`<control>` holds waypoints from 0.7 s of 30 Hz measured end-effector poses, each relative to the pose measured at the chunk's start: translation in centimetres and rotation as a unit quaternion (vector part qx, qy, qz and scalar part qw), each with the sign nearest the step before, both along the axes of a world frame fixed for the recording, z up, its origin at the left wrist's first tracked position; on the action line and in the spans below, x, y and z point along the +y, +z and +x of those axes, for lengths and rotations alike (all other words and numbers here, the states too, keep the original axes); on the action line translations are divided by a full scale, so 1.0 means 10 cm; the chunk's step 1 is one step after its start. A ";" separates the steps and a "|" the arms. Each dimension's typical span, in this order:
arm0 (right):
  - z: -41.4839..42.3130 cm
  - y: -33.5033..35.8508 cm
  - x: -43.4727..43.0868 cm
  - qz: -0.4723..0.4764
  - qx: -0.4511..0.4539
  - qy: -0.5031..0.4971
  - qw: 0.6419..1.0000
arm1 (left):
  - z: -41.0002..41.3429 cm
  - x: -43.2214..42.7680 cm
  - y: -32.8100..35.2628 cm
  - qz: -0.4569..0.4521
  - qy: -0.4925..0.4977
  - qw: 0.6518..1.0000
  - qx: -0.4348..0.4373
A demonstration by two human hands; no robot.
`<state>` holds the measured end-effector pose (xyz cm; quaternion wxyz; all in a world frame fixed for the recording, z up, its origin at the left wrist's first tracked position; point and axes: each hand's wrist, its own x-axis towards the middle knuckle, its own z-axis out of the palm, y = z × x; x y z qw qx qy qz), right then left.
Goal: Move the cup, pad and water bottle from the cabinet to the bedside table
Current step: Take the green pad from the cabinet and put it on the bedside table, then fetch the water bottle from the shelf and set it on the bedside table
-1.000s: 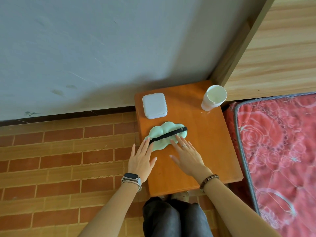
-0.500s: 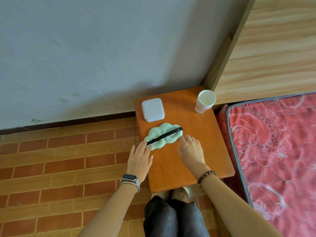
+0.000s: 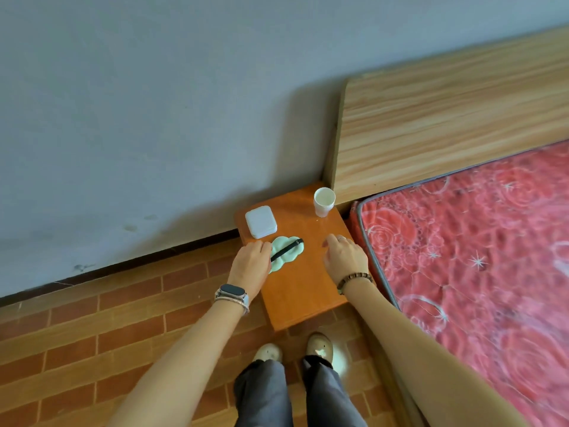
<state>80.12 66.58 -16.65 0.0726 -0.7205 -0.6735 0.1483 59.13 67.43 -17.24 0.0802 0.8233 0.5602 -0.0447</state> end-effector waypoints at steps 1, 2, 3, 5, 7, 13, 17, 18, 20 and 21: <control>0.03 0.07 -0.04 -0.001 -0.004 -0.013 1.000 | 0.04 0.05 0.09 0.002 -0.018 1.000 -0.006; 0.06 0.12 -0.07 0.000 -0.008 -0.027 1.000 | 0.09 0.09 0.16 0.006 -0.037 0.999 -0.013; 0.09 0.16 -0.10 0.000 -0.013 -0.042 0.999 | 0.13 0.13 0.21 0.010 -0.060 0.998 -0.015; 0.16 0.24 -0.18 -0.010 -0.028 -0.073 0.997 | 0.22 0.22 0.28 0.017 -0.109 0.994 -0.016; 0.20 0.29 -0.28 -0.022 -0.040 -0.127 0.991 | 0.27 0.31 0.31 0.021 -0.147 0.989 -0.027; 0.02 0.47 -0.85 -0.033 -0.042 -0.319 0.946 | 0.34 0.39 0.38 0.038 -0.247 0.962 -0.106; -0.16 0.63 -1.33 -0.026 -0.032 -0.419 0.907 | 0.39 0.29 0.46 0.056 -0.370 0.921 -0.106; -0.21 0.65 -1.47 -0.022 -0.028 -0.445 0.895 | 0.41 0.25 0.48 0.053 -0.392 0.912 -0.109; -0.32 0.69 -1.80 -0.016 -0.024 -0.494 0.869 | 0.46 0.10 0.51 0.047 -0.435 0.892 -0.114; -0.37 0.70 -1.97 -0.015 -0.020 -0.516 0.856 | 0.49 0.00 0.53 0.047 -0.456 0.881 -0.118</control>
